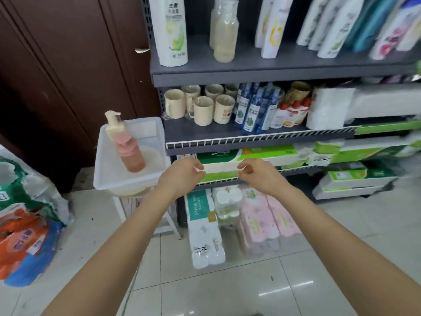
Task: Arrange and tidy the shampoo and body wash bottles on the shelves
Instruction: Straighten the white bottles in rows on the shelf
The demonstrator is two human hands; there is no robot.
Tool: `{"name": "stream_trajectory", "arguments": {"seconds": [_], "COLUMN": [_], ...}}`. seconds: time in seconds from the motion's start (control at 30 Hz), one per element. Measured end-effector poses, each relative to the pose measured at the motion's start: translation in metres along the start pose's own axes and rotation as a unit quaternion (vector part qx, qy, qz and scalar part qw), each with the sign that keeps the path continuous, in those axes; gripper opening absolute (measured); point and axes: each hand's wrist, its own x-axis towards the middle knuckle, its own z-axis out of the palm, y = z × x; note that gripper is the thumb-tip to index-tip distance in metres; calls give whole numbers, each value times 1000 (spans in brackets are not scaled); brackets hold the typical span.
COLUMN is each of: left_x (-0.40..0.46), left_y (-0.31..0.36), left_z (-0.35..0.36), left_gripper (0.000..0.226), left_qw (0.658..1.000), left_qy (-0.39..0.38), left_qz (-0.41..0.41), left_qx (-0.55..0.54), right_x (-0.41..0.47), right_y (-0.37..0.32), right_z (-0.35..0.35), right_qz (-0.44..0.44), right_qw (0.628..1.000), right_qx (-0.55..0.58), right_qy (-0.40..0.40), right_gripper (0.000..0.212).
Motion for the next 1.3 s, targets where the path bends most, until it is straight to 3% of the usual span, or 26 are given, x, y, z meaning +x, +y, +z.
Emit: {"name": "stream_trajectory", "arguments": {"seconds": [0.23,0.53,0.83,1.1,1.3], "left_x": [11,49,154,264,320], "left_y": [137,279,403,531,606], "left_z": [68,130,145,131,134], "left_gripper": [28,21,21,7,7], "left_qw": [997,998,987,962,946], "left_qy": [73,51,70,87,106], "left_qz": [-4,39,141,228,242], "left_qx": [10,5,23,-118,-185], "right_x": [-37,-49,8,81,127], "right_y": [108,225,301,358,401], "right_z": [-90,-192,-300,-433,-504], "right_qz": [-6,9,3,-28,-59], "right_qw": [999,998,991,972,956], "right_qx": [16,11,19,34,55], "right_qy": [37,67,134,232,284], "right_gripper": [31,29,27,25,16]}}
